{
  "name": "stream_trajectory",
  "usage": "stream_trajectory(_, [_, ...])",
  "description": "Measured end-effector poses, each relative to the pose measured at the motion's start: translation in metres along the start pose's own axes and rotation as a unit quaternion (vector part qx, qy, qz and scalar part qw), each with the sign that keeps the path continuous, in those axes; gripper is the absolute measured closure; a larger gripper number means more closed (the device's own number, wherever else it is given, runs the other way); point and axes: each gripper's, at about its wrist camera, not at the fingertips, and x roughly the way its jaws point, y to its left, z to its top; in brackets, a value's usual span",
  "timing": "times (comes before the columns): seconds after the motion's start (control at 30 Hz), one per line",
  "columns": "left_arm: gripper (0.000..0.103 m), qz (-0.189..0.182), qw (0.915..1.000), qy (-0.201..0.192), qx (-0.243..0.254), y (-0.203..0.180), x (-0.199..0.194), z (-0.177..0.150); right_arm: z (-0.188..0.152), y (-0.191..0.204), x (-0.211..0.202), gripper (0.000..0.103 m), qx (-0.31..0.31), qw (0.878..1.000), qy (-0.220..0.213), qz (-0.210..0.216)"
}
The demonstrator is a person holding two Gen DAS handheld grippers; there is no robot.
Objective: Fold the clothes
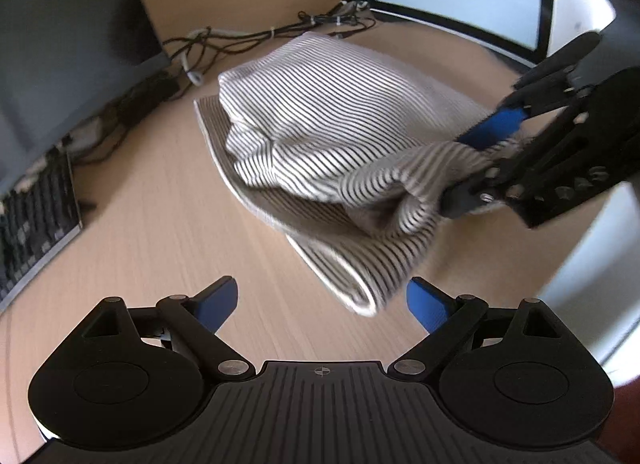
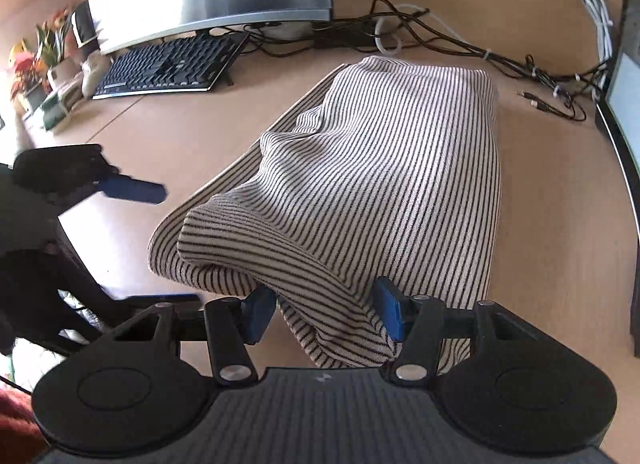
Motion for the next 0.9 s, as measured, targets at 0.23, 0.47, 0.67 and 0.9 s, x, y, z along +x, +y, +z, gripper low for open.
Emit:
stream_trajectory(0.23, [0.008, 0.006, 0.9990, 0.006, -0.045, 0.008, 0.019, 0.027, -0.016, 0.031, -0.016, 0.025, -0.135, 0.988, -0.037, -0.064])
stream_trajectory(0.47, [0.013, -0.038, 0.9945, 0.015, -0.097, 0.022, 0.016, 0.032, -0.030, 0.038, -0.005, 0.020, -0.218, 0.966, -0.073, -0.116])
stream_trajectory(0.67, [0.013, -0.070, 0.9892, 0.017, -0.128, 0.034, 0.013, 0.032, -0.032, 0.041, 0.017, 0.020, -0.293, 0.936, -0.083, -0.177])
stream_trajectory(0.9, [0.015, -0.107, 0.9804, 0.019, -0.164, 0.047, 0.009, 0.032, -0.021, 0.039, 0.033, 0.058, -0.354, 0.914, -0.057, -0.190])
